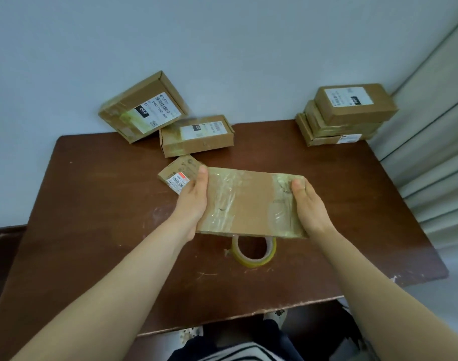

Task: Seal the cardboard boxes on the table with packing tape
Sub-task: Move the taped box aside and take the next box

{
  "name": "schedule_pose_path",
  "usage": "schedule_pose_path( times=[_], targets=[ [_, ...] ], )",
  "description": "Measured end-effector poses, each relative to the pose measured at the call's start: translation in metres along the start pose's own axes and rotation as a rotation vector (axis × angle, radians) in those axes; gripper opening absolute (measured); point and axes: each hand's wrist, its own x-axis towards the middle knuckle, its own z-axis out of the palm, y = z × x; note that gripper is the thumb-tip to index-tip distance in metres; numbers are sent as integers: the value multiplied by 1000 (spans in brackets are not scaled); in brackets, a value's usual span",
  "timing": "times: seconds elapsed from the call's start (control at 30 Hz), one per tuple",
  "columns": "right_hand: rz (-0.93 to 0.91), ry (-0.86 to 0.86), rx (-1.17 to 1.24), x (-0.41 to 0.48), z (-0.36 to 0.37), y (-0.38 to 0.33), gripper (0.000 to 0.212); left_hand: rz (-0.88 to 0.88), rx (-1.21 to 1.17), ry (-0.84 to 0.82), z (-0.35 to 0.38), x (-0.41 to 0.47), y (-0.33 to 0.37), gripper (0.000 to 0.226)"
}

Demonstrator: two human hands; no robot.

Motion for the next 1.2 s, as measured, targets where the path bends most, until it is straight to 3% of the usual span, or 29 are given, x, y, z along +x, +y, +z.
schedule_pose_path(
  times=[0.07, 0.13, 0.23, 0.33, 0.47, 0.6, 0.73, 0.8, 0.83, 0.93, 1.03, 1.2],
  targets=[
    [-10, 31, -26, 18, -23, 5, 52, -43, -25, -3, 29, 0, 7, 64],
    [39, -25, -18, 33, -54, 5, 58, -67, -73, -31, 56, 0, 14, 47],
    [195, -155, 226, 52, -99, 5, 67, 54, -69, -51, 91, 1, 23, 29],
    [264, -185, 491, 74, -131, 8, 69, 206, -54, -109, 120, -2, 35, 39],
    [293, -53, 601, 92, -150, 8, 63, 238, 142, -89, 156, -3, 54, 63],
    [266, 162, 677, 99, -162, 2, 36, 176, -58, -150, 184, -6, 63, 72],
    [142, 370, 724, 96, -181, -7, 35, 230, -137, 43, 208, 8, 69, 44],
    [54, 465, 733, 98, -196, -14, 15, 279, -171, 32, 224, 11, 73, 53],
    [21, 486, 736, 100, -203, -19, 8, 305, -169, 16, 233, 12, 75, 58],
    [0, 482, 746, 111, -221, -29, 13, 361, -153, 18, 253, 14, 82, 58],
    [0, 508, 625, 127, -242, -34, 5, 406, -160, 8, 266, 31, 92, 54],
    [-25, 466, 557, 177, -272, -36, 19, 422, -141, -54, 302, 61, 113, 64]
  ],
)
